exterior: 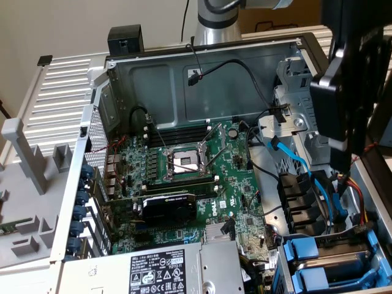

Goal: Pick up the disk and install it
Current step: 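Insert the first disk wire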

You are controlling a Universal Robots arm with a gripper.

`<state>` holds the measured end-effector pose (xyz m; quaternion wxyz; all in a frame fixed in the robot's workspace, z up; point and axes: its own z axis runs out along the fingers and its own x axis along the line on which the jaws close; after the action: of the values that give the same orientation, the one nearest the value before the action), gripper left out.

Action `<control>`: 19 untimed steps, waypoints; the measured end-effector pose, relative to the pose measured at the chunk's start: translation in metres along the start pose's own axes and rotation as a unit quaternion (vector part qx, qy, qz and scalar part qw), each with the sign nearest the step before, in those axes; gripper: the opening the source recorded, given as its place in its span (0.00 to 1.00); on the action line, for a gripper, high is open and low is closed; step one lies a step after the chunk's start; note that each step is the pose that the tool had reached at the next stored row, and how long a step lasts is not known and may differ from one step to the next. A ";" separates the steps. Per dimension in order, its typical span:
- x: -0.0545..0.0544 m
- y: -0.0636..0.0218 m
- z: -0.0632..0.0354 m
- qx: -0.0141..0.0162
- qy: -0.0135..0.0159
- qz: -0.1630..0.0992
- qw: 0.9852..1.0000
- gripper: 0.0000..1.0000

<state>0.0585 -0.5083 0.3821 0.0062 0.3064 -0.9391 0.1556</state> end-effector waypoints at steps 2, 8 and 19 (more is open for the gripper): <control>0.001 -0.0027 -0.0089 0.000 0.000 0.000 1.000 0.43; 0.003 -0.0069 -0.0225 0.000 0.000 0.000 1.000 0.43; 0.003 -0.0069 -0.0226 0.000 0.000 0.000 1.000 0.43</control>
<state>0.0585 -0.5084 0.4059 0.0062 0.3064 -0.9391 0.1555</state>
